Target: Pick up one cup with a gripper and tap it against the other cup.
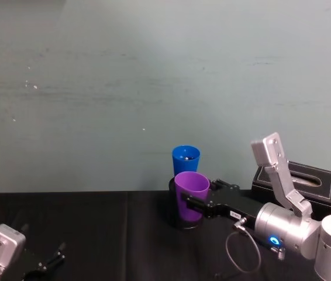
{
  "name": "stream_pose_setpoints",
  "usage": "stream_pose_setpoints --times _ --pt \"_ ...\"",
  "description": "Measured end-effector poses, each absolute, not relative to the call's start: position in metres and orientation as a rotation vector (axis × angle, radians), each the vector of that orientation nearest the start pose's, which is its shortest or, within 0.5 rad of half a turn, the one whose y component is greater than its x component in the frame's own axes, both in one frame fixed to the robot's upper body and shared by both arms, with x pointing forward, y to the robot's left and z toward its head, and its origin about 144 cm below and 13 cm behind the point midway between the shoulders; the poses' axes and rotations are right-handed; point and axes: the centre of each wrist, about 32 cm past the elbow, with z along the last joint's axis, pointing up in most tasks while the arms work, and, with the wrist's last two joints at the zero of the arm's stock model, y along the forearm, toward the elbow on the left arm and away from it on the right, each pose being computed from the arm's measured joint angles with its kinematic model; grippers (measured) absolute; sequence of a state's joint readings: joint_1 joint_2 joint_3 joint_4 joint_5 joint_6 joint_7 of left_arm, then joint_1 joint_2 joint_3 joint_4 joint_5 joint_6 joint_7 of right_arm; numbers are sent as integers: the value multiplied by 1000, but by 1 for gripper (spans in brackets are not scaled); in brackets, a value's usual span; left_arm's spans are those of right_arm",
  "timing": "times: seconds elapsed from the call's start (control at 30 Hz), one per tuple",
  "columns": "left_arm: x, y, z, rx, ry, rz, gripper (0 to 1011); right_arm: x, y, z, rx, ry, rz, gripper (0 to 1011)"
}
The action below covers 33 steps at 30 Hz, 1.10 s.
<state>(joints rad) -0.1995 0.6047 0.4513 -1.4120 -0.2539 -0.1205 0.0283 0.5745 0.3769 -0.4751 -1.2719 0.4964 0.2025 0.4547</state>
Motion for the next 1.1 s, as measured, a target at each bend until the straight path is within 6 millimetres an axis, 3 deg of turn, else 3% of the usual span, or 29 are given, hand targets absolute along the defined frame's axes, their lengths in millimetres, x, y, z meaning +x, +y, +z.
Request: stream_pose_setpoints --times 1.1 --pt "489 310 1140 305 -285 1248 1005 594 -238 1240 -115 45 -825 723"
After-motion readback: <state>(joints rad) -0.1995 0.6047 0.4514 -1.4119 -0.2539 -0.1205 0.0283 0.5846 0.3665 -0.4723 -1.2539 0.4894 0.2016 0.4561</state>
